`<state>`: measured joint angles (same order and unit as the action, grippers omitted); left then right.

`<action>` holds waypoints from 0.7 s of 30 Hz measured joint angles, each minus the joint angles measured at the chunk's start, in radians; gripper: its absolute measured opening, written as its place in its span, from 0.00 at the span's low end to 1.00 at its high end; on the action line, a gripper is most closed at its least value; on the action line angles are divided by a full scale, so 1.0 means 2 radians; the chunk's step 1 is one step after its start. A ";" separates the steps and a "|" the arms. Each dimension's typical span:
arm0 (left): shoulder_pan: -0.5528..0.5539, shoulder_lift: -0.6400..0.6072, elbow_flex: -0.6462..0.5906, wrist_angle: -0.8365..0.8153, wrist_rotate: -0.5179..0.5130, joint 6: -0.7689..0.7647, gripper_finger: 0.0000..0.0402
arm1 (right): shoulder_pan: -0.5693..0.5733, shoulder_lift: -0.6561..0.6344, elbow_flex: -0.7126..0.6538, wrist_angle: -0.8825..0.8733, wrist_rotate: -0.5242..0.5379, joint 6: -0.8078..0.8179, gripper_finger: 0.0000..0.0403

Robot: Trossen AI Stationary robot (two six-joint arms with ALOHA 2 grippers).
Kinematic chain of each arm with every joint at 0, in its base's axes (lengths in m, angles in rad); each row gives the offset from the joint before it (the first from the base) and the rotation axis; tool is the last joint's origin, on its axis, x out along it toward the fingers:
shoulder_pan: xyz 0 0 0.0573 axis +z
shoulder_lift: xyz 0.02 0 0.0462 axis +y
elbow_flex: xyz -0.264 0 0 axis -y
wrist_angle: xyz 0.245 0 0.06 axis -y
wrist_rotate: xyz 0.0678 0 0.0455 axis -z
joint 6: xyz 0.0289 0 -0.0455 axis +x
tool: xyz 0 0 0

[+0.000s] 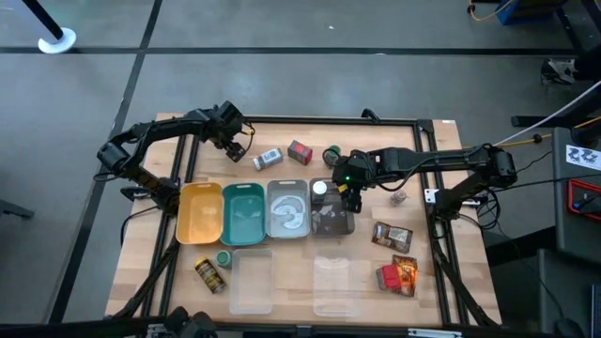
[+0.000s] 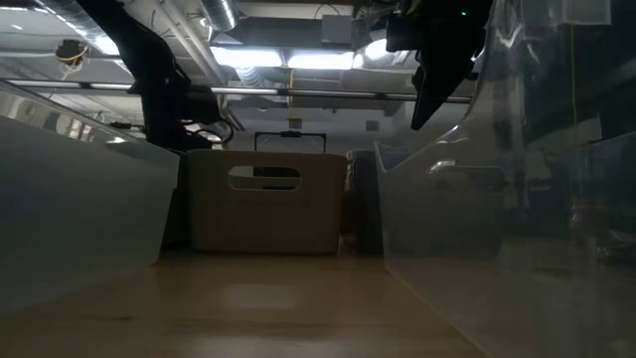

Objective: Sort spices by type
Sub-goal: Put the left brown seasoning bottle into the gray bin

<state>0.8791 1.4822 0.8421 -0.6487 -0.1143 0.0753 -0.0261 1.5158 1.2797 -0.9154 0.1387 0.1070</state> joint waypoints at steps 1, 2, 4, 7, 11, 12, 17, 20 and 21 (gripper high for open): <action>0.000 0.000 0.000 0.002 0.000 0.000 0.63 | 0.000 0.000 0.000 0.000 0.000 0.000 0.71; 0.000 0.000 0.000 0.003 0.000 0.000 0.62 | 0.000 0.000 0.000 0.000 0.000 0.000 0.71; 0.000 0.000 0.000 0.002 0.000 0.000 0.62 | 0.000 0.000 0.000 -0.001 0.000 0.000 0.71; 0.000 0.000 0.000 0.001 0.000 0.000 0.60 | 0.000 0.000 0.000 -0.001 0.000 0.000 0.71; 0.000 0.000 0.000 0.001 0.000 0.000 0.58 | 0.000 0.000 0.000 -0.005 0.000 -0.003 0.71; 0.000 0.000 0.000 0.001 0.000 0.000 0.57 | 0.000 0.000 0.000 -0.009 0.000 -0.003 0.71; 0.000 0.000 0.000 0.001 0.000 -0.001 0.51 | 0.000 -0.010 0.000 -0.031 0.000 -0.003 0.71; 0.000 0.000 0.000 0.001 0.000 -0.008 0.45 | 0.000 -0.026 0.000 -0.040 0.007 -0.003 0.71; 0.000 -0.001 0.000 0.001 0.000 -0.010 0.43 | 0.000 -0.032 0.000 -0.044 0.012 -0.002 0.71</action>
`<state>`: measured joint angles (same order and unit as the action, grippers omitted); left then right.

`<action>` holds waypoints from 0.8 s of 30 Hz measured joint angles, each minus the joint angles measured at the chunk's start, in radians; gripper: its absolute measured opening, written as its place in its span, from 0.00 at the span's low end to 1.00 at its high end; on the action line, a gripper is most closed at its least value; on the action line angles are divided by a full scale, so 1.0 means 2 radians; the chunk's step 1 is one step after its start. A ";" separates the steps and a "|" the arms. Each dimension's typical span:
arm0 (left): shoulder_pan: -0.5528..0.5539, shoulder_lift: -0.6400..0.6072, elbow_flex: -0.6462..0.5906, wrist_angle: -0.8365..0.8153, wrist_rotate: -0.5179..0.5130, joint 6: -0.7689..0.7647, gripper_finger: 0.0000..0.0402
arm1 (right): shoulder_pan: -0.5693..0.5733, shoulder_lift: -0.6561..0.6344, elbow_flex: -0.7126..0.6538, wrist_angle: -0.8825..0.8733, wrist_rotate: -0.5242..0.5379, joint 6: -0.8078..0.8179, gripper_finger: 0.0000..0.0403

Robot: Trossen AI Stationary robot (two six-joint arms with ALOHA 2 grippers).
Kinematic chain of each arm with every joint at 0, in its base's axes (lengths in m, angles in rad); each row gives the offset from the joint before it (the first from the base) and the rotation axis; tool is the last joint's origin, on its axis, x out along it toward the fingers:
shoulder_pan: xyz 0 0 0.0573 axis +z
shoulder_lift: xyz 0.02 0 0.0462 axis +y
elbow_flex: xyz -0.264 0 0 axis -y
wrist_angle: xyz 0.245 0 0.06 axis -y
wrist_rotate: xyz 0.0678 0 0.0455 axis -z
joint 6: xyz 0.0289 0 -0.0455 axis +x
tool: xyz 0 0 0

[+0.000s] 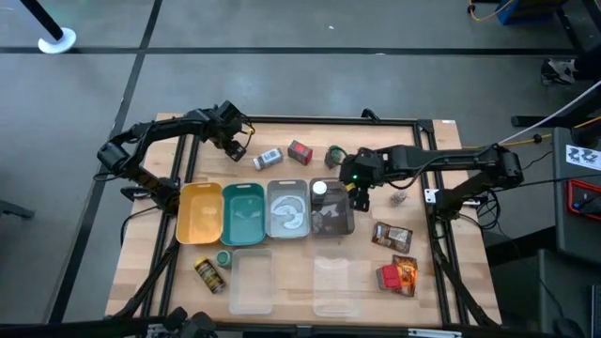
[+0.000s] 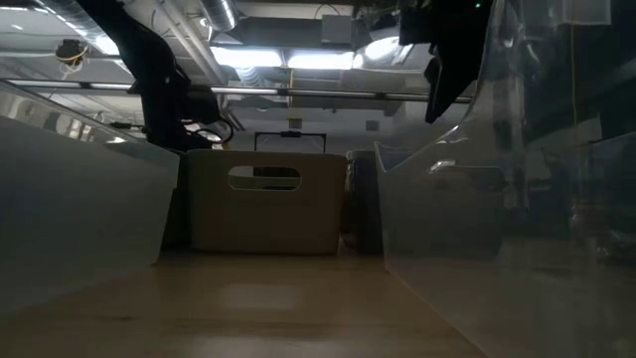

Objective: Sort spices by type
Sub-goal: Put the left brown seasoning bottle into the gray bin

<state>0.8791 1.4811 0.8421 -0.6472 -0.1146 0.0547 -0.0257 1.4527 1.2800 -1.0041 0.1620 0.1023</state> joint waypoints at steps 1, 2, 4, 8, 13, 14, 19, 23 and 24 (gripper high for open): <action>0.000 0.000 0.000 0.000 0.000 -0.001 0.41 | 0.000 -0.006 0.000 -0.002 0.007 0.001 0.71; 0.000 0.000 0.000 -0.001 -0.001 -0.001 0.40 | 0.000 -0.013 0.000 -0.004 0.014 0.001 0.71; 0.000 0.000 0.000 -0.001 -0.001 -0.002 0.40 | 0.000 -0.028 0.000 -0.011 0.026 0.001 0.71; 0.000 0.000 0.000 -0.003 -0.001 -0.006 0.40 | 0.000 -0.053 0.000 -0.018 0.048 0.002 0.71; 0.000 0.001 0.010 -0.022 0.001 -0.014 0.41 | 0.000 -0.078 0.000 -0.027 0.072 0.004 0.71; 0.000 0.001 0.017 -0.028 0.002 -0.014 0.41 | 0.000 -0.083 0.000 -0.028 0.072 0.004 0.71; 0.000 0.001 0.057 -0.063 0.018 -0.014 0.40 | 0.000 -0.100 0.000 -0.036 0.075 0.006 0.71; -0.001 0.001 0.096 -0.082 0.066 -0.014 0.41 | 0.000 -0.105 0.000 -0.052 0.091 0.023 0.71; -0.003 0.001 0.106 -0.086 0.082 -0.015 0.41 | 0.000 -0.107 0.000 -0.062 0.096 0.028 0.71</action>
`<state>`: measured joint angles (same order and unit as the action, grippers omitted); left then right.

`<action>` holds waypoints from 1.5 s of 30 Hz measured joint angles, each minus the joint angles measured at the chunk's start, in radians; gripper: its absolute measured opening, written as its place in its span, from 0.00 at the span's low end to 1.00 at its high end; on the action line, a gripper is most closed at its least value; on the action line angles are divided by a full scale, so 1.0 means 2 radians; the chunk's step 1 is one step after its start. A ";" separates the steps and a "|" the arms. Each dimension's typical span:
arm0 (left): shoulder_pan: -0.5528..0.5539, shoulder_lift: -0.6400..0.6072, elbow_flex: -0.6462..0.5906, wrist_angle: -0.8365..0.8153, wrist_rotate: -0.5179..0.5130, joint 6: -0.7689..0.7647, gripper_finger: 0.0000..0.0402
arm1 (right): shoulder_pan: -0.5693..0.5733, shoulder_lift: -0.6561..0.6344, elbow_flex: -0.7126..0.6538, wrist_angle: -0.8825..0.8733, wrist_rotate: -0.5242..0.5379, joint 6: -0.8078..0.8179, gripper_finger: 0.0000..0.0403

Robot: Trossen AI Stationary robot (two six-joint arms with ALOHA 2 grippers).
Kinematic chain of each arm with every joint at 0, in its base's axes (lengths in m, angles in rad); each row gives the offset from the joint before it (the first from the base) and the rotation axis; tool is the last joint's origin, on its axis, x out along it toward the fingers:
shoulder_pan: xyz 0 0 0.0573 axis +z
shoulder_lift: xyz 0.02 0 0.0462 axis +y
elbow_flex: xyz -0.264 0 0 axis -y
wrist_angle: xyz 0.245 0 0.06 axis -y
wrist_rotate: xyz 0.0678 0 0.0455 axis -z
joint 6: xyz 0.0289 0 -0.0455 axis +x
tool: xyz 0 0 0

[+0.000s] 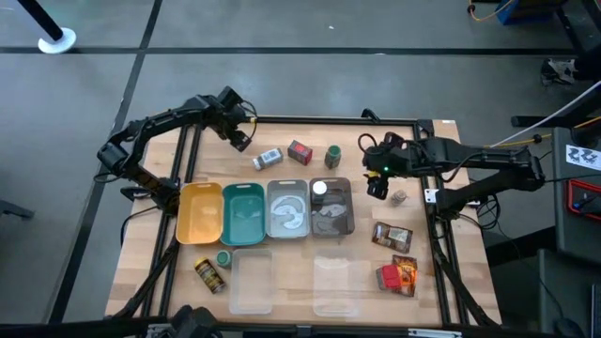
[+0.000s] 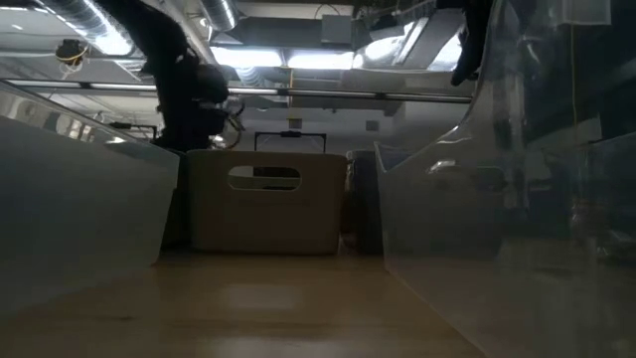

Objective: Sort spices by type
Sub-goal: Put the left brown seasoning bottle into the gray bin

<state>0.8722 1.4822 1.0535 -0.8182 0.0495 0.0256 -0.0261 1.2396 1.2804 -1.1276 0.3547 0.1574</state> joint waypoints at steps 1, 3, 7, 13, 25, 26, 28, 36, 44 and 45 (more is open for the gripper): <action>-0.002 0.000 0.010 -0.003 0.017 0.000 0.41 | 0.000 -0.001 0.000 -0.010 0.006 0.006 0.71; -0.010 -0.001 0.027 -0.005 0.052 0.000 0.41 | 0.000 -0.003 0.000 -0.021 0.019 0.018 0.71; -0.040 -0.002 0.047 -0.003 0.121 -0.003 0.41 | 0.000 -0.016 -0.025 -0.023 0.024 0.027 0.71; -0.130 -0.002 0.050 0.010 0.151 -0.006 0.42 | 0.000 -0.054 -0.093 -0.021 0.023 0.067 0.71; -0.307 -0.002 0.050 0.071 0.122 -0.013 0.42 | 0.000 -0.132 -0.182 -0.022 0.005 0.196 0.71; -0.318 -0.002 0.050 0.074 0.110 -0.013 0.42 | 0.000 -0.132 -0.184 -0.022 0.001 0.201 0.71; -0.337 0.000 0.050 0.080 0.084 -0.009 0.42 | 0.000 -0.132 -0.190 -0.022 -0.004 0.207 0.71; -0.385 0.055 0.050 0.081 0.007 0.000 0.42 | 0.000 -0.127 -0.211 0.007 -0.004 0.208 0.71; -0.388 0.122 0.050 0.092 -0.019 0.006 0.42 | 0.000 -0.127 -0.229 0.014 -0.004 0.208 0.71; -0.388 0.128 0.050 0.092 -0.020 0.007 0.42 | 0.000 -0.127 -0.229 0.014 -0.004 0.207 0.71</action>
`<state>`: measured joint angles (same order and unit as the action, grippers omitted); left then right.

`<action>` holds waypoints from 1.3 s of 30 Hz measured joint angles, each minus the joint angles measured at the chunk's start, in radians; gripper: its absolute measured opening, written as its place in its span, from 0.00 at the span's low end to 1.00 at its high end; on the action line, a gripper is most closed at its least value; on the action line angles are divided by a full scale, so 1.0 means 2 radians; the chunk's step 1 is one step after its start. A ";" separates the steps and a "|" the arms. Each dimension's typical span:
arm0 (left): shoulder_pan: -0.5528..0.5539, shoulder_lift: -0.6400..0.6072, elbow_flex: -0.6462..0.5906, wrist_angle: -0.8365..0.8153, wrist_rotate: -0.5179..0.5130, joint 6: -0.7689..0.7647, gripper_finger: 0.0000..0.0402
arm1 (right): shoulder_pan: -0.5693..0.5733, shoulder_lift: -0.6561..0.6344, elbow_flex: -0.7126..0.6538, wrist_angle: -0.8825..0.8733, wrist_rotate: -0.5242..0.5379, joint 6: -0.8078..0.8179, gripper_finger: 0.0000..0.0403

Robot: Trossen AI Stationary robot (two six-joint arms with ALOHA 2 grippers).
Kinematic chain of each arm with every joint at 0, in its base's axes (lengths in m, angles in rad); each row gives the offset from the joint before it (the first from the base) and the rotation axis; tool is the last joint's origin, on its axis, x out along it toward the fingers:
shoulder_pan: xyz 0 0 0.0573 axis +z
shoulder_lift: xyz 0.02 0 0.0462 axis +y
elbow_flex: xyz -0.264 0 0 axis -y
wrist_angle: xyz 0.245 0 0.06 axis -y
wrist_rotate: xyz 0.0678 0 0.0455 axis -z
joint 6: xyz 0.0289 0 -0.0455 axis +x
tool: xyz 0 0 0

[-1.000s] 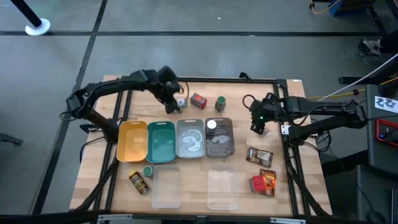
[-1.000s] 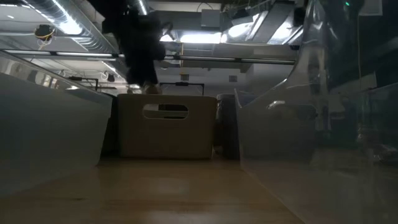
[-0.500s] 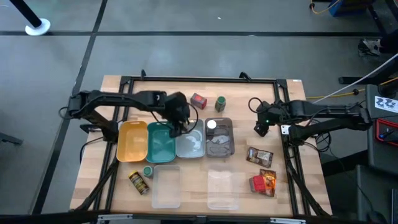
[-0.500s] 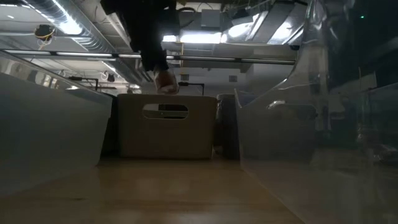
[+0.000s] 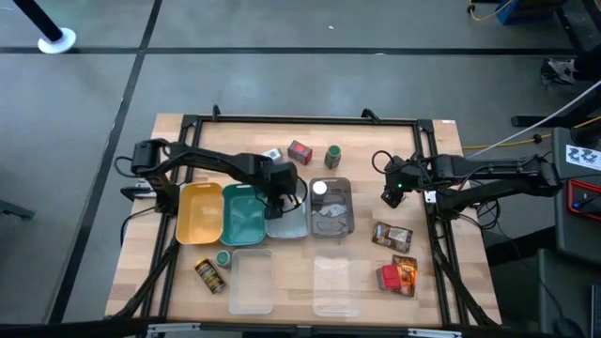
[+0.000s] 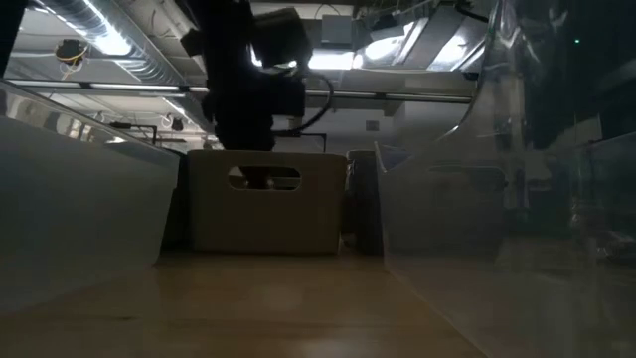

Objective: Sort spices by type
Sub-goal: Put the left brown seasoning bottle into the gray bin, then put the brown seasoning bottle into the gray bin

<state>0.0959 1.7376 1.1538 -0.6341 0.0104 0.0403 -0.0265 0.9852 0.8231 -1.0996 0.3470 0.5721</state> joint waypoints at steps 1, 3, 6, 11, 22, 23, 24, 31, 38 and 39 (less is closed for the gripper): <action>0.000 0.005 0.000 0.001 -0.002 0.002 0.42 | 0.000 0.000 0.000 0.001 0.000 0.000 0.71; 0.000 0.013 0.000 0.004 -0.009 0.006 0.42 | 0.000 0.000 0.000 0.002 0.000 0.000 0.71; 0.000 0.019 0.002 0.006 -0.014 0.010 0.42 | 0.000 0.000 0.000 0.003 0.000 0.000 0.71; -0.002 0.021 0.002 0.005 -0.016 0.023 0.42 | 0.000 0.000 0.000 0.003 0.000 0.000 0.71; -0.002 0.023 -0.001 -0.001 -0.017 0.017 0.61 | 0.000 0.000 0.000 0.004 -0.001 0.000 0.71; -0.002 0.024 -0.001 -0.002 -0.017 0.017 0.62 | 0.000 0.000 0.000 0.004 -0.003 0.000 0.71; -0.002 0.024 -0.001 -0.002 -0.017 0.017 0.63 | 0.000 0.000 0.000 0.004 -0.007 0.000 0.71; -0.002 0.023 0.019 -0.025 -0.016 0.017 0.63 | 0.000 0.000 0.000 0.003 -0.049 0.000 0.71; -0.002 0.023 0.058 -0.058 -0.015 0.029 0.63 | 0.000 0.000 0.000 0.001 -0.034 0.001 0.71; -0.002 0.023 0.066 -0.067 -0.015 0.037 0.63 | 0.000 0.000 0.000 -0.002 -0.030 0.005 0.71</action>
<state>0.0914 1.7840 1.2849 -0.7671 -0.0196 0.1136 -0.0265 0.9852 0.8227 -1.1030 0.2876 0.5818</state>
